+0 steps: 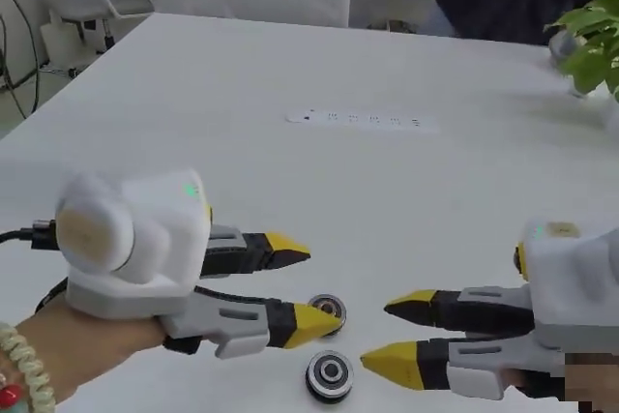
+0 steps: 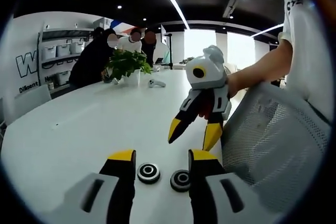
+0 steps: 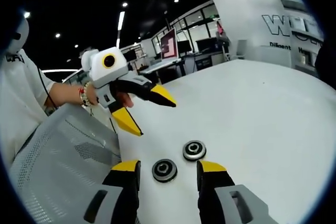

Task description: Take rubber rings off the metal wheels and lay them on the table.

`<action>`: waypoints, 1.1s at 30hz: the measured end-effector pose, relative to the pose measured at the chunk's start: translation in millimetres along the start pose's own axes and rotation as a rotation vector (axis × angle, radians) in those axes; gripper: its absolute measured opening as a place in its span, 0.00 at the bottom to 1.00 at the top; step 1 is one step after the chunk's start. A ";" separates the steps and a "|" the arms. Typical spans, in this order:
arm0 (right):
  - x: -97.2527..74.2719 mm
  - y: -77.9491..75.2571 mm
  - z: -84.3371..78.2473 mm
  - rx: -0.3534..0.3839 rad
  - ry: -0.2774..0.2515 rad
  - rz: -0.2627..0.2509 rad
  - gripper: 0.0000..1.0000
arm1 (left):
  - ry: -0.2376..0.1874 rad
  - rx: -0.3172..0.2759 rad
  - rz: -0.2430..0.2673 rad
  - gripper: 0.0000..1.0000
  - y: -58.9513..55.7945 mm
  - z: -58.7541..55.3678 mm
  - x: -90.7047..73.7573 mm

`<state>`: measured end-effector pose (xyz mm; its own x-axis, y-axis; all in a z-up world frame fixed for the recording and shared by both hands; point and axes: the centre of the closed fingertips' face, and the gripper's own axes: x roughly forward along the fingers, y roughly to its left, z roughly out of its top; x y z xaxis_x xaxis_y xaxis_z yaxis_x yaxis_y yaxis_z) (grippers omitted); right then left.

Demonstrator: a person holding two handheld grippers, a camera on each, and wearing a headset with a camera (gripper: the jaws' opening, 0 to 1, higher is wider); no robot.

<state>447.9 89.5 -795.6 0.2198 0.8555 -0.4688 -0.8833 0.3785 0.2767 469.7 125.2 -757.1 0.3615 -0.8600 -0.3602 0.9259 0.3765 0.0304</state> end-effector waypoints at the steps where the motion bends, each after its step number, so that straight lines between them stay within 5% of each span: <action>1: 1.0 0.7 -1.6 -0.002 0.007 0.003 0.40 | 0.003 0.004 -0.003 0.34 -0.4 -1.5 0.8; 10: 8.3 3.0 -17.3 -0.009 0.067 0.019 0.36 | 0.050 0.041 -0.045 0.29 -9.7 -15.3 9.0; 27: 12.8 1.3 -22.7 -0.059 0.089 0.005 0.34 | 0.139 0.054 -0.063 0.26 -14.6 -39.7 18.0; 33: 16.2 4.2 -24.9 -0.077 0.102 0.013 0.31 | 0.115 0.031 -0.073 0.19 -16.7 -37.1 20.2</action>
<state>437.5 96.1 -822.8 0.1681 0.8182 -0.5498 -0.9158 0.3361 0.2201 457.5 114.3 -799.6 0.2802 -0.8387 -0.4671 0.9528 0.3024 0.0285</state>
